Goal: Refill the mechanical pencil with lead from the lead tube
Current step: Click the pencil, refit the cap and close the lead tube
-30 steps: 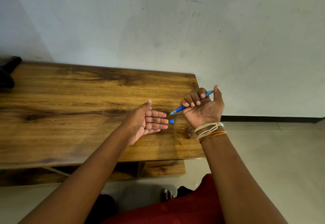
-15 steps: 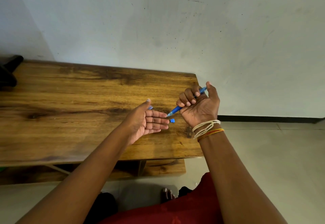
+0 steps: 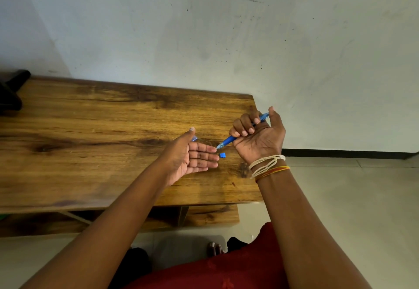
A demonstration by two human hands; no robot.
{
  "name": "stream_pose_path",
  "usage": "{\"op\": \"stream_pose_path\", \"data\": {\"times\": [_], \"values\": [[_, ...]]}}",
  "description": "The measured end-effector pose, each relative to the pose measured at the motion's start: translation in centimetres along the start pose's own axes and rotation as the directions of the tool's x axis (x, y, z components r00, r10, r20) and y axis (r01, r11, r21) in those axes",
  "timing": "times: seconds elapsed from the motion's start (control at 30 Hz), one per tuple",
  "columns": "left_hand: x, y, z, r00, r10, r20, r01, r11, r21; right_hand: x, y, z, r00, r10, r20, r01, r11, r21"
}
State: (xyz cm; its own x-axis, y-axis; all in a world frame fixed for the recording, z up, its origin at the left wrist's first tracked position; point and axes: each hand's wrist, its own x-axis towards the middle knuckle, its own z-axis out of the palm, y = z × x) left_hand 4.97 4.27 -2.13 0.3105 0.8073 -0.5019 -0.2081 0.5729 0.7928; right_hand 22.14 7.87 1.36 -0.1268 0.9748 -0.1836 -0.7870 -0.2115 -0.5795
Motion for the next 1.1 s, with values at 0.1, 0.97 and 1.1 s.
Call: {"op": "stream_pose_path", "data": {"times": [0.1,0.97,1.1], "values": [[0.0,-0.04,-0.04,1.0,0.001,0.008,-0.001,1.0,0.009,0.11,-0.03,-0.01,1.0,0.001,-0.011,-0.001,1.0,-0.004],[0.07,0.03,-0.07,1.0,-0.01,-0.002,0.01,1.0,0.012,0.11,0.11,0.04,0.998,0.055,0.016,-0.055,0.998,0.018],[0.04,0.04,-0.04,1.0,-0.008,-0.001,0.008,1.0,0.022,0.11,0.03,0.15,0.999,0.038,-0.018,-0.038,0.999,0.007]]}}
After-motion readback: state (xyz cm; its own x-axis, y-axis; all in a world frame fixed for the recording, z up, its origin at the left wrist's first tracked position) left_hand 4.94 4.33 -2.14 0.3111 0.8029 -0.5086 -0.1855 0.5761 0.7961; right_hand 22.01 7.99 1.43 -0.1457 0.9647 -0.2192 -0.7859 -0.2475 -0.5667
